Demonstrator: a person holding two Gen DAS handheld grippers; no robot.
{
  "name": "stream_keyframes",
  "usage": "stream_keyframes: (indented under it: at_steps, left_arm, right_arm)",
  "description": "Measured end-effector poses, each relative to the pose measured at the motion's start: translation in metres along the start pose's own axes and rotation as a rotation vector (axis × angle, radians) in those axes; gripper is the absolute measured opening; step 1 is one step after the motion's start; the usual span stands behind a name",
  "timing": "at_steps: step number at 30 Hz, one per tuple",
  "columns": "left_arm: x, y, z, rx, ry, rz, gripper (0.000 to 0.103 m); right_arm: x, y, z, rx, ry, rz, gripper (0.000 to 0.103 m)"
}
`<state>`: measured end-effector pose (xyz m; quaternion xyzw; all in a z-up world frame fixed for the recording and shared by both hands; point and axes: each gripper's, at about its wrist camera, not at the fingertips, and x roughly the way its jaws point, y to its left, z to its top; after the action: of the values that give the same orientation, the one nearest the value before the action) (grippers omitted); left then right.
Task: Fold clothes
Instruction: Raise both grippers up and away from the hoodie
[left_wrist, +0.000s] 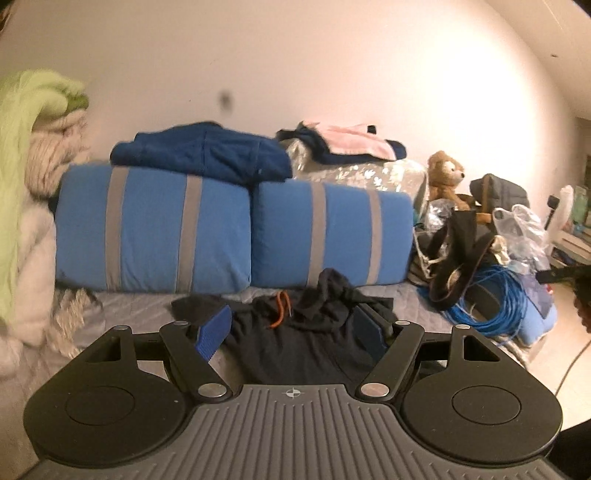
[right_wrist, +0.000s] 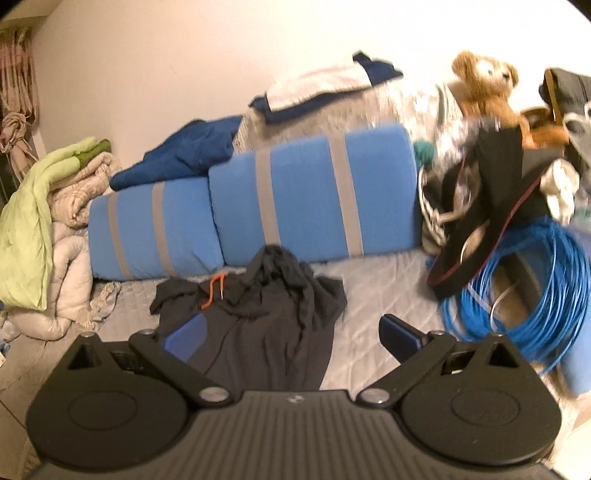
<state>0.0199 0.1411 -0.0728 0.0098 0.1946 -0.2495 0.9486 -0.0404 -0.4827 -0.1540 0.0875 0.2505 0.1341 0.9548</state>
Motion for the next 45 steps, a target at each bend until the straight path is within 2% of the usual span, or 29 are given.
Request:
stream_keyframes:
  at_steps: [6, 9, 13, 17, 22, 26, 28, 32, 40, 45]
  left_arm:
    - [-0.023, -0.011, 0.053, 0.137, 0.031, 0.1, 0.074]
    - [-0.029, -0.02, 0.083, 0.182, 0.011, 0.094, 0.079]
    - [-0.019, -0.02, 0.118, 0.15, -0.005, 0.044, 0.079]
    - [0.0, -0.016, 0.143, 0.105, -0.037, 0.032, 0.079]
    - [0.028, -0.016, 0.176, 0.065, -0.08, 0.076, 0.08]
    - [0.048, -0.025, 0.201, 0.068, -0.148, 0.117, 0.08]
    - [0.061, -0.03, 0.206, 0.056, -0.177, 0.124, 0.083]
    - [0.094, -0.041, 0.192, -0.001, -0.179, 0.078, 0.085]
    - [0.167, -0.071, 0.113, -0.105, -0.154, 0.055, 0.085]
    - [0.216, -0.094, 0.055, -0.06, -0.088, 0.044, 0.085]
  right_arm:
    - [-0.027, 0.013, 0.059, -0.067, -0.074, -0.025, 0.103]
    - [-0.033, 0.015, 0.091, -0.083, -0.111, -0.02, 0.103]
    - [-0.03, 0.016, 0.131, -0.086, -0.119, -0.009, 0.103]
    - [-0.021, 0.016, 0.167, -0.063, -0.136, -0.016, 0.103]
    - [-0.012, 0.015, 0.213, -0.029, -0.199, -0.037, 0.103]
    - [0.002, 0.011, 0.247, 0.009, -0.227, -0.071, 0.103]
    - [0.013, 0.011, 0.247, 0.01, -0.237, -0.084, 0.103]
    - [0.04, 0.012, 0.228, -0.004, -0.255, -0.108, 0.103]
    - [0.096, 0.015, 0.186, -0.045, -0.285, -0.138, 0.103]
    - [0.14, 0.023, 0.135, -0.154, -0.234, -0.092, 0.103]
